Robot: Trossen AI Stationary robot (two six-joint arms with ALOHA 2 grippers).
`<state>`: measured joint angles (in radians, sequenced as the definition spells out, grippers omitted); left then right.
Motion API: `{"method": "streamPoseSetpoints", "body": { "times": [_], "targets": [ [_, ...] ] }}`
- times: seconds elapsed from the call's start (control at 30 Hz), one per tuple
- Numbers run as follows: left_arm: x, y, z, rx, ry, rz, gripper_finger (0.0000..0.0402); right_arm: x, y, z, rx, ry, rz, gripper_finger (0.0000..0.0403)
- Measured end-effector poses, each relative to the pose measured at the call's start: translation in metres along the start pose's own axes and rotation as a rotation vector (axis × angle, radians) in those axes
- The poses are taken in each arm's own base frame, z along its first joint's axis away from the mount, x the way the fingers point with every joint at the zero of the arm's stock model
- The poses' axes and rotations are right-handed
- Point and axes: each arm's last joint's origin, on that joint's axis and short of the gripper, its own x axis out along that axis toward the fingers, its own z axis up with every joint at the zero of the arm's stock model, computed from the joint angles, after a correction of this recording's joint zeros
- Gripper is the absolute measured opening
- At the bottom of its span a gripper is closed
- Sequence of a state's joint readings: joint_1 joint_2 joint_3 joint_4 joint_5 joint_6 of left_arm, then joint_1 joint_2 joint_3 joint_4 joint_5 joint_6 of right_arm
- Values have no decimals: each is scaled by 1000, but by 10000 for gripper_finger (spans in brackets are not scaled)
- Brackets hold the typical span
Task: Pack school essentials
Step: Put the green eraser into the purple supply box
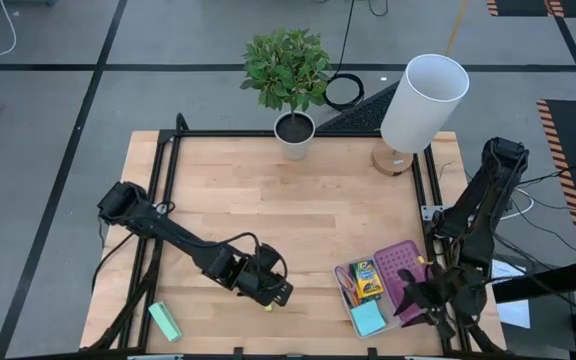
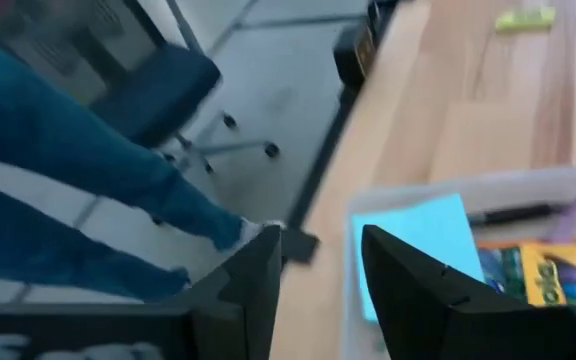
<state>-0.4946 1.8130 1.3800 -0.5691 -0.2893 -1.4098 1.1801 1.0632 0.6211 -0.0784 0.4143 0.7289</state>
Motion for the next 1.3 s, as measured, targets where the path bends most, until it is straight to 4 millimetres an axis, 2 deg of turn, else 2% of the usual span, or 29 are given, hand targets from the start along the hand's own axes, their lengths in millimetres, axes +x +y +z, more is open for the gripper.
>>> {"method": "streamPoseSetpoints", "body": {
  "times": [0.17,0.37,0.53,0.7,0.83,0.9,1.0,1.13,1.3],
  "targets": [
    [-4,-2,-13,-50,19,-8,159,-19,5,20,37,-98,37,121],
    [-8,5,-25,-245,61,75,159,-42,5,43,76,-245,33,106],
    [-10,8,-32,-353,116,120,157,-51,1,54,89,-319,3,98],
    [-9,7,-30,-410,73,103,122,-55,-5,60,110,-348,-12,98],
    [-2,-1,-26,-387,-92,5,88,-59,-8,63,125,-368,-16,98],
    [-2,-5,-20,-388,-173,-44,78,-60,-9,64,144,-377,-10,98],
    [0,-7,-10,-434,-197,-77,73,-64,-11,66,217,-391,12,98],
    [4,-6,1,-436,-94,-68,94,-68,-11,67,253,-401,26,98],
    [11,-10,7,-428,52,-107,181,-68,-12,67,252,-400,25,98]
  ]
}}
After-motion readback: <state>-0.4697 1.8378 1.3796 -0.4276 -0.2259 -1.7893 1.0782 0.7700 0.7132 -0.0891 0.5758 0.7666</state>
